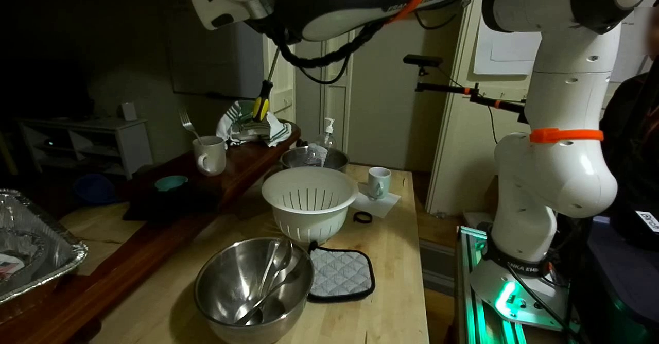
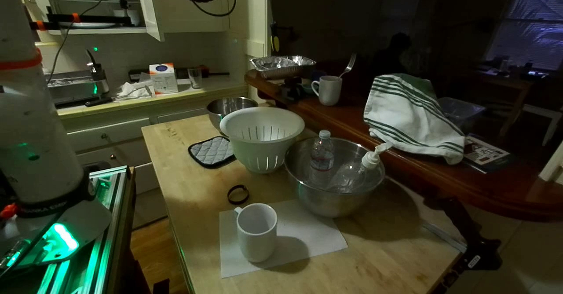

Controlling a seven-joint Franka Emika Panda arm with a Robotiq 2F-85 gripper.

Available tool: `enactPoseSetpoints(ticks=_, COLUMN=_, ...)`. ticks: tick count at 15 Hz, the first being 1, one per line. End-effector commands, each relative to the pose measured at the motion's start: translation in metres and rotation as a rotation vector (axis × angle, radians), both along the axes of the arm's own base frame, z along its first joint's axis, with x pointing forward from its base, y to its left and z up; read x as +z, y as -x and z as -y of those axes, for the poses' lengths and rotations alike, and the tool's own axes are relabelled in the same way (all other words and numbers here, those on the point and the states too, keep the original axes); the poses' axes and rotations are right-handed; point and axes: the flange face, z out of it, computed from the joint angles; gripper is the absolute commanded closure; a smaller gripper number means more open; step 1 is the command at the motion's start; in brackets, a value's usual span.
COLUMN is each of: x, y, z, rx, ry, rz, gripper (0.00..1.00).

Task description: Pick up the screwdriver from the bowl and put it in the cup

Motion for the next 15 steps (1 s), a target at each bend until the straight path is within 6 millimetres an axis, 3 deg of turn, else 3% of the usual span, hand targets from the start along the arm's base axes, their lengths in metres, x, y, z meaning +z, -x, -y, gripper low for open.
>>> enactPoseSetpoints(ticks=1, x=0.015, y=-0.020, z=0.008, rx=0.064, ry=0.060, rz=0.077, gripper=0.98)
enactPoseSetpoints(ticks=6, x=0.029, y=-0.068, z=0.032, rx=0.290, ry=0.131, rz=0.097, gripper=0.98)
enactPoseSetpoints(ticks=12, x=0.003, y=-0.111, z=0.073, rx=0.367, ry=0.061, rz=0.078, gripper=0.98)
enactPoseSetpoints(ticks=15, x=-0.019, y=-0.128, z=0.076, rx=0.394, ry=0.028, rz=0.050, gripper=0.98)
